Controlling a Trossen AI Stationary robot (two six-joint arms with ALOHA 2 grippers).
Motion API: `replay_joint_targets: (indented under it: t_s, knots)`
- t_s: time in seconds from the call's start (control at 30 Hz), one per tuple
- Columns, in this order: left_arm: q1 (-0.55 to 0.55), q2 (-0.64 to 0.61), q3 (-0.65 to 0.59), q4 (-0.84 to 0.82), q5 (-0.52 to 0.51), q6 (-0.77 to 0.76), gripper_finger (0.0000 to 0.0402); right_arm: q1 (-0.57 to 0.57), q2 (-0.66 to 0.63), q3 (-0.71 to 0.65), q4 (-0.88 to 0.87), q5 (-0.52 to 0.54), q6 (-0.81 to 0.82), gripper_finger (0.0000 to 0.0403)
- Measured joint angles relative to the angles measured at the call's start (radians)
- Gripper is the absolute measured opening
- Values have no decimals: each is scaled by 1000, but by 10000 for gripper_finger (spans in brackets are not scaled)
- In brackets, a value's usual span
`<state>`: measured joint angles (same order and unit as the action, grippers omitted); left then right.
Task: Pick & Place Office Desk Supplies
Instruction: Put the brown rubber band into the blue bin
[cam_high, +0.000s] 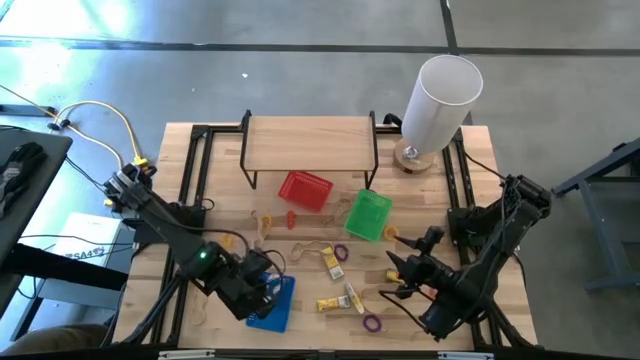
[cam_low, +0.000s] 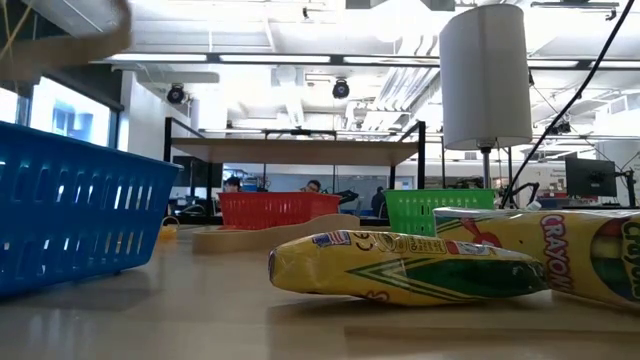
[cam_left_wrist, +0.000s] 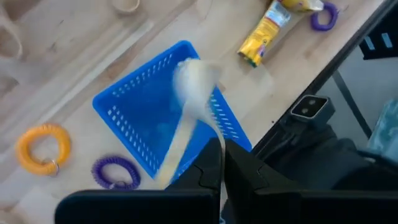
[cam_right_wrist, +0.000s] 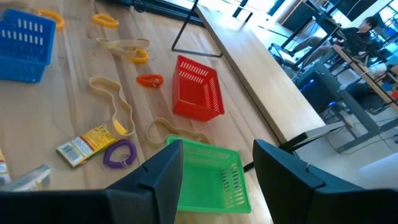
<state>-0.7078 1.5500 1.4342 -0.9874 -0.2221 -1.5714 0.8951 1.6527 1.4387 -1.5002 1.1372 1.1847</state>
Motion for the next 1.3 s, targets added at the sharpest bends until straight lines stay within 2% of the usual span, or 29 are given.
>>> replay_joint_targets:
  t_s: [0.17,0.33,0.8,1.17,1.3]
  knots:
    - [0,40,0,7,24,-60,1,0,0,0,10,-25,-2,183]
    - [6,71,-1,99,37,-23,1,0,0,0,9,-26,-3,183]
    - [3,106,-2,71,42,-120,1,0,0,0,16,-56,-3,183]
    - [6,171,-3,76,116,-127,1,0,0,0,21,-63,-3,183]
    - [24,185,-3,61,135,-81,1,0,0,0,24,-63,-3,183]
